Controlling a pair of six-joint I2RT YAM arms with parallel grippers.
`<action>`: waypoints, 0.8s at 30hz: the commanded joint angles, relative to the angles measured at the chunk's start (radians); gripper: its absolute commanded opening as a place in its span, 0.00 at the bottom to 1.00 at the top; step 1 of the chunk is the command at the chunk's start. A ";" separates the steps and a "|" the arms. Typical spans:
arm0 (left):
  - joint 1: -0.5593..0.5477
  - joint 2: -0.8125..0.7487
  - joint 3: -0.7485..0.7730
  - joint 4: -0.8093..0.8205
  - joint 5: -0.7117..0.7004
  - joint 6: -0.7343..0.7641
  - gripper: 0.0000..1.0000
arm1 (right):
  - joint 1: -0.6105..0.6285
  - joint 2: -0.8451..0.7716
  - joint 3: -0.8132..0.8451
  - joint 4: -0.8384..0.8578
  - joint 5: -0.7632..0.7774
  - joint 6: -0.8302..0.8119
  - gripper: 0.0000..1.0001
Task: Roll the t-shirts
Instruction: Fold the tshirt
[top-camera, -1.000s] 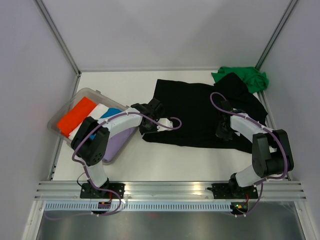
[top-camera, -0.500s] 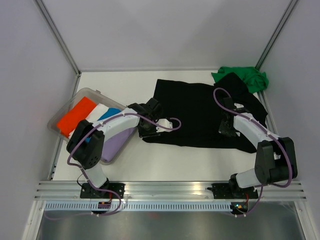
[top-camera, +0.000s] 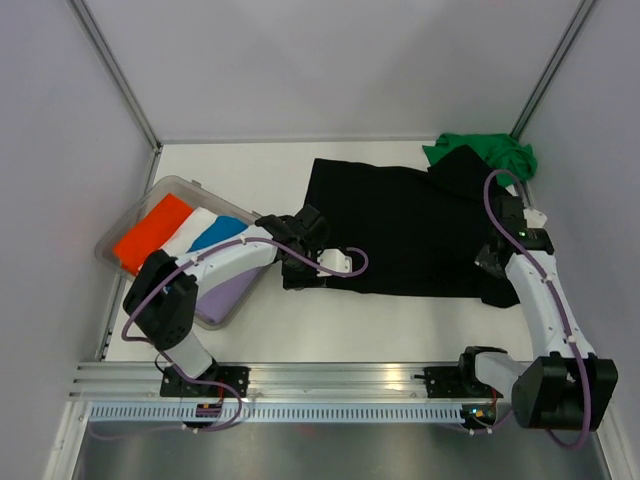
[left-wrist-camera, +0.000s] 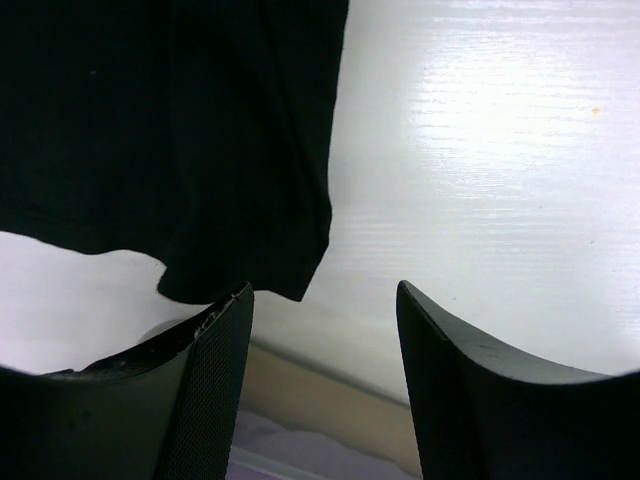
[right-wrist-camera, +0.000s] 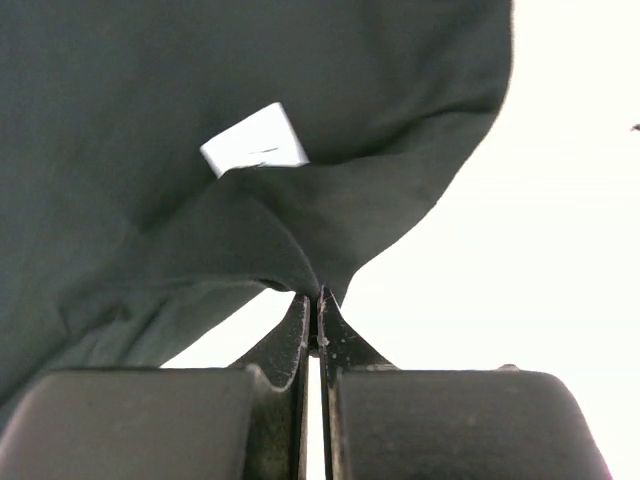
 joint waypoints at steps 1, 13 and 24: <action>-0.013 0.020 -0.048 0.062 -0.009 0.022 0.65 | -0.108 -0.071 0.050 -0.078 0.018 -0.022 0.00; -0.013 0.096 -0.123 0.167 -0.071 -0.005 0.64 | -0.208 -0.172 0.101 -0.087 0.092 -0.082 0.00; -0.013 0.103 -0.158 0.184 -0.080 -0.021 0.29 | -0.208 -0.186 0.096 -0.073 0.088 -0.083 0.00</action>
